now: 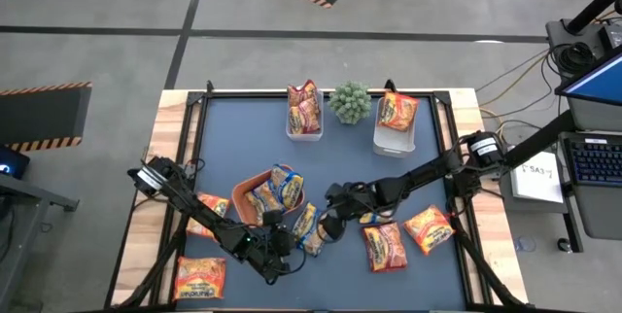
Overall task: Sort Maruchan noodles
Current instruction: Put the blue noodle pack into the orange bin
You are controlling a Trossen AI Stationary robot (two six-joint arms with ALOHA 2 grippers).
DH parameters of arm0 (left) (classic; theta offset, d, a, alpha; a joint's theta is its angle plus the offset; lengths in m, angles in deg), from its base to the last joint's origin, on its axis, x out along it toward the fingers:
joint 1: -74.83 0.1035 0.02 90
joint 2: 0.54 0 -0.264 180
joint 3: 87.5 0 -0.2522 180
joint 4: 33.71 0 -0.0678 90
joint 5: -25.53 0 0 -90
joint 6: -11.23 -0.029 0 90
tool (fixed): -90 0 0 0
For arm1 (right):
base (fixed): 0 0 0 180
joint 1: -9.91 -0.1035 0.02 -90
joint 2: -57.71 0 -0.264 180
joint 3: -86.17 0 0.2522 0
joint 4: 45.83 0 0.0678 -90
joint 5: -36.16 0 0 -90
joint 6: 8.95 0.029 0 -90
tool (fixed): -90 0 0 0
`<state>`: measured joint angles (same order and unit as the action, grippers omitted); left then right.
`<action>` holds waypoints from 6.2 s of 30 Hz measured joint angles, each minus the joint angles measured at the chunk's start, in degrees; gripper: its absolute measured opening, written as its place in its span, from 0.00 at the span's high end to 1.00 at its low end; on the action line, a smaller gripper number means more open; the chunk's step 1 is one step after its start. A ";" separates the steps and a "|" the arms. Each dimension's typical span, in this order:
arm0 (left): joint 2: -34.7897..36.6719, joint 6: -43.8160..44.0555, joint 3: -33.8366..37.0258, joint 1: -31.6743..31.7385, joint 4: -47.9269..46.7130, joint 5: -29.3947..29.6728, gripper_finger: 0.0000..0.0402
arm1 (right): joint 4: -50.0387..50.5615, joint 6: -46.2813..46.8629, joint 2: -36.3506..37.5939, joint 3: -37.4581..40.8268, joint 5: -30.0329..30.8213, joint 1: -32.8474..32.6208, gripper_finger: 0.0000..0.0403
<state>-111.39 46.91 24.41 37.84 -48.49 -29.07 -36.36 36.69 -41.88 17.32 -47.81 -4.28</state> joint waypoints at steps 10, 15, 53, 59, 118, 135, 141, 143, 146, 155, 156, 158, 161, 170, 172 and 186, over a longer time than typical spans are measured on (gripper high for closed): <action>-0.02 0.01 0.07 -0.01 -0.02 0.00 0.88 | -6.79 1.30 0.00 3.66 0.03 -0.02 0.23; -0.04 0.02 0.09 0.04 0.04 0.04 0.88 | -7.34 1.32 0.00 3.73 0.02 -0.02 0.23; -0.09 -0.44 0.56 0.33 1.09 0.61 0.88 | -13.27 -0.65 -7.13 -3.37 -9.16 -0.11 0.37; -0.09 -0.44 0.59 0.33 1.30 0.63 0.88 | -13.27 0.04 -7.13 -3.37 -9.11 -0.11 0.41; -0.11 -0.42 0.59 0.35 1.90 1.22 0.88 | -12.48 -0.28 -7.04 -3.37 -7.52 -0.13 0.51; 3.04 -2.36 0.72 0.37 -1.09 1.14 0.88 | -12.26 -1.01 -5.49 -3.37 -8.00 0.11 0.62; 4.14 -3.30 0.72 0.37 -1.20 1.16 0.88 | -12.28 -1.74 -4.64 -3.37 -8.02 0.12 0.62; 6.04 -4.84 0.72 0.37 -1.60 1.19 0.88 | -12.15 -1.86 -4.16 -3.37 -8.13 0.22 0.62; 9.18 -7.58 0.66 0.37 -3.47 1.53 0.88 | -12.28 -2.25 -3.31 -3.37 -8.12 0.22 0.62; 18.08 -14.15 0.64 0.35 -11.88 2.72 0.88 | -12.30 -3.00 0.07 -3.35 -8.10 0.22 0.62; 19.48 -15.26 0.66 0.35 -11.91 2.92 0.88 | -12.28 -3.02 0.46 -3.35 -8.07 0.22 0.62; 22.74 -17.75 0.63 0.33 -11.48 3.04 0.88 | -12.33 -3.02 1.36 -3.35 -8.02 0.22 0.62; 28.32 -21.70 0.63 -0.34 -11.66 3.21 0.88 | -12.87 -2.99 2.05 -3.66 -7.48 0.13 0.62; 40.11 -27.25 2.22 -2.12 -12.37 10.16 0.88 | -11.85 -2.79 1.33 -5.60 -5.44 -0.17 0.62; 40.33 -25.50 2.73 -2.19 -11.66 10.12 0.88 | -10.64 -2.79 1.38 -5.60 -5.46 -0.17 0.62; 22.87 -12.70 5.27 -2.73 -3.64 4.06 0.88 | 6.27 -4.79 5.20 -5.56 -8.86 2.09 0.62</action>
<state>-88.52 34.21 29.68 35.11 -52.13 -25.01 -30.09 31.90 -36.68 11.76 -56.68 -2.19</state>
